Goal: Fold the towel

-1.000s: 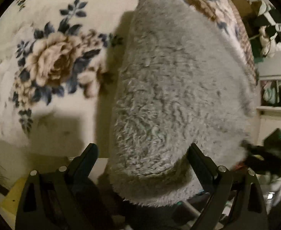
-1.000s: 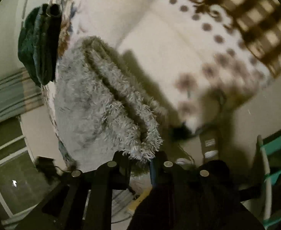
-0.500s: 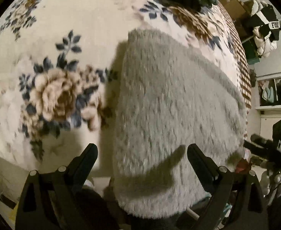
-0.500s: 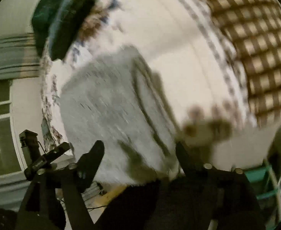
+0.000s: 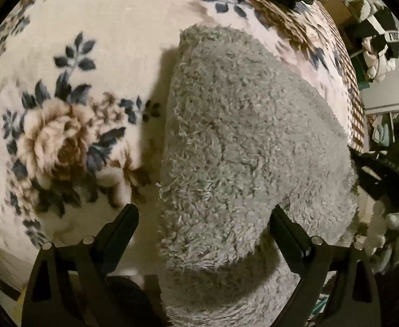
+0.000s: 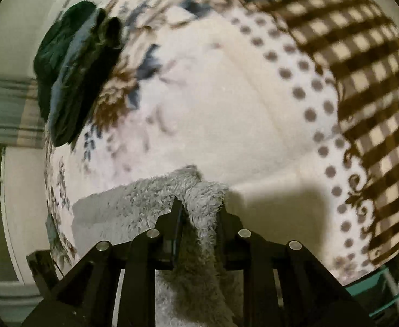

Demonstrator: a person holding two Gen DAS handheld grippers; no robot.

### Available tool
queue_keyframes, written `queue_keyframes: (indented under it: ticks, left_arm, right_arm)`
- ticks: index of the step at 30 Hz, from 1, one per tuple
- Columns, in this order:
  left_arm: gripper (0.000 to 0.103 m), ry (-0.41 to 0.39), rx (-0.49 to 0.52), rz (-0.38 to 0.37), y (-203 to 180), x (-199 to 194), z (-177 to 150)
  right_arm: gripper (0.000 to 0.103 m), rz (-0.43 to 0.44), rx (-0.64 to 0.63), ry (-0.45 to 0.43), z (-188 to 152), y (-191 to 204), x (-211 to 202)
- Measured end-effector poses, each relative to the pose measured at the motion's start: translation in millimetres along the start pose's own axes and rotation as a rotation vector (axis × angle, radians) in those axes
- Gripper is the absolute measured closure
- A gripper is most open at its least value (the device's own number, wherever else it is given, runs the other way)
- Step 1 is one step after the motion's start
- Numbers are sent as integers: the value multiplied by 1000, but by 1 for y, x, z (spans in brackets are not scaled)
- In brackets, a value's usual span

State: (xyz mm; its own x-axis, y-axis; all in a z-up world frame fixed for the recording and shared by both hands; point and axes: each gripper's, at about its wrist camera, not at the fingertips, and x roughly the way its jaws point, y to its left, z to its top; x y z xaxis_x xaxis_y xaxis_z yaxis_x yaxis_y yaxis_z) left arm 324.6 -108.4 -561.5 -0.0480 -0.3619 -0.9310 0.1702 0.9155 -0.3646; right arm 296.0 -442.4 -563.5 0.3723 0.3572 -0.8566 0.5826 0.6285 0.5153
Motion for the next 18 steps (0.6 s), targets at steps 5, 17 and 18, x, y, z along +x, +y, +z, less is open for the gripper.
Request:
queue_keyframes:
  ticks: [5,17,18]
  left_arm:
    - [6,-127,-18,-126,9,-33,-2]
    - [1,-18,-169,-427,59,33,9]
    - [2,-24,-157,-426,58,31,7]
  right_arm:
    - [18,80,30,100,-1,-14,6]
    - [0,258,-93,415,-47,-27,73]
    - [2,292,-82,404,-45,-25,73]
